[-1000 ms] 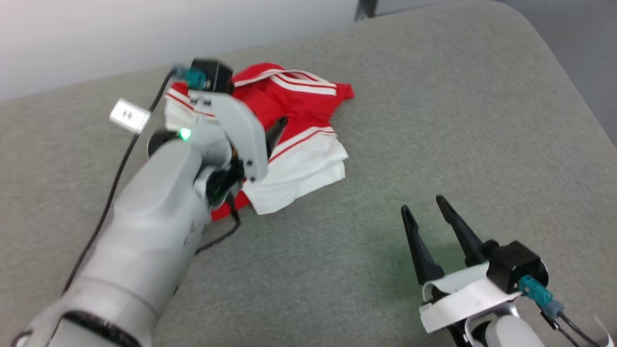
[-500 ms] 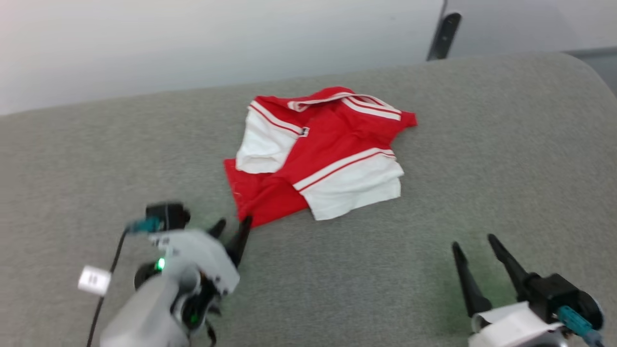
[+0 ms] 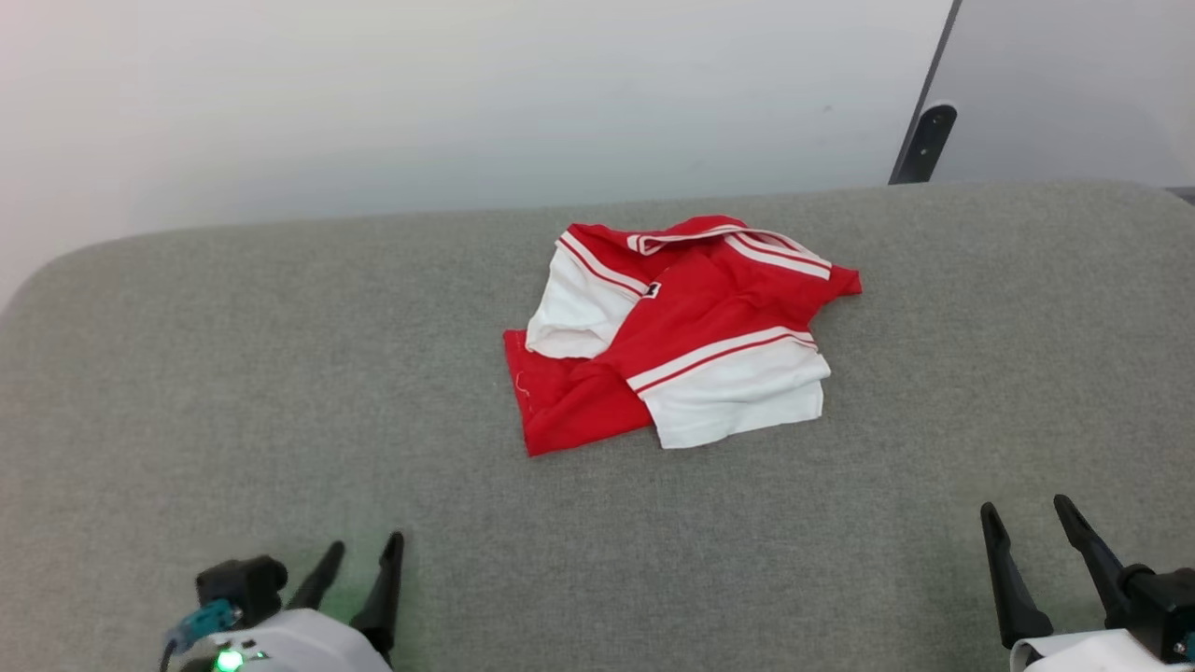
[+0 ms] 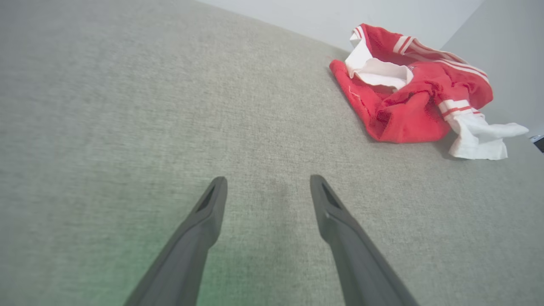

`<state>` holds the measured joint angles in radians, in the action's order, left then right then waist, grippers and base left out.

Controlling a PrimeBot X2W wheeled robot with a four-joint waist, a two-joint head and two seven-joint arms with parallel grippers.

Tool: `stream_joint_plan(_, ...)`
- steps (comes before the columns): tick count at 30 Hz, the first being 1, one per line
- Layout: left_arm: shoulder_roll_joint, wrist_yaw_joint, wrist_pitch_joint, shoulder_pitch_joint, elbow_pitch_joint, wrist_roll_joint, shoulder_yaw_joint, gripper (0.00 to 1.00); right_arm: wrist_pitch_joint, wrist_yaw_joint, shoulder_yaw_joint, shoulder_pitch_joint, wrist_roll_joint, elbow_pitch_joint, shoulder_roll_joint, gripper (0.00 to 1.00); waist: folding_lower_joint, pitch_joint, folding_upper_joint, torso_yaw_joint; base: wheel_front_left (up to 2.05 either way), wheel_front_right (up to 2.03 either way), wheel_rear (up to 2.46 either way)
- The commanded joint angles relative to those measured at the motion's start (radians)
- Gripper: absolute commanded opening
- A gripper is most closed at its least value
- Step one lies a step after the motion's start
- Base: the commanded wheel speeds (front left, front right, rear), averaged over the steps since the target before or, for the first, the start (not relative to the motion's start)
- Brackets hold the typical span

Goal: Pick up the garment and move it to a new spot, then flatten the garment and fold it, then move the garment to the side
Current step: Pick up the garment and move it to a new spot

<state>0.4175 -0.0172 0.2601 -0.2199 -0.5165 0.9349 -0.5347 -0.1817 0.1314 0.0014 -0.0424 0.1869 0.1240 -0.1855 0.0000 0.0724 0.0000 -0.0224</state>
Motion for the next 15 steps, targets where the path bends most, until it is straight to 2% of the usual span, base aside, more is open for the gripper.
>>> stream_joint_plan(1,0.005,-0.014,0.006,0.024,0.041,-0.039,0.028,1.0,0.005,-0.001,-0.009,-0.013,0.008,-0.007,-0.003,1.0,0.0,-0.011,0.0,0.009,0.0,0.0,0.0)
stream_joint_plan(4,-0.001,-0.045,0.003,0.12,0.141,-0.14,0.119,1.0,0.013,-0.001,-0.012,-0.014,0.013,-0.02,0.001,1.0,0.0,-0.023,0.0,0.012,0.0,0.0,0.0)
stream_joint_plan(7,-0.027,-0.044,0.004,0.194,0.221,-0.241,0.213,1.0,0.019,-0.001,-0.01,-0.016,0.02,-0.032,0.007,1.0,0.0,-0.032,0.0,0.013,0.0,0.0,0.0)
stream_joint_plan(15,-0.14,-0.004,0.004,0.298,0.416,-0.536,0.401,1.0,0.032,-0.001,-0.003,0.004,0.054,-0.07,0.017,1.0,0.0,-0.046,0.0,0.016,0.0,0.0,0.0)
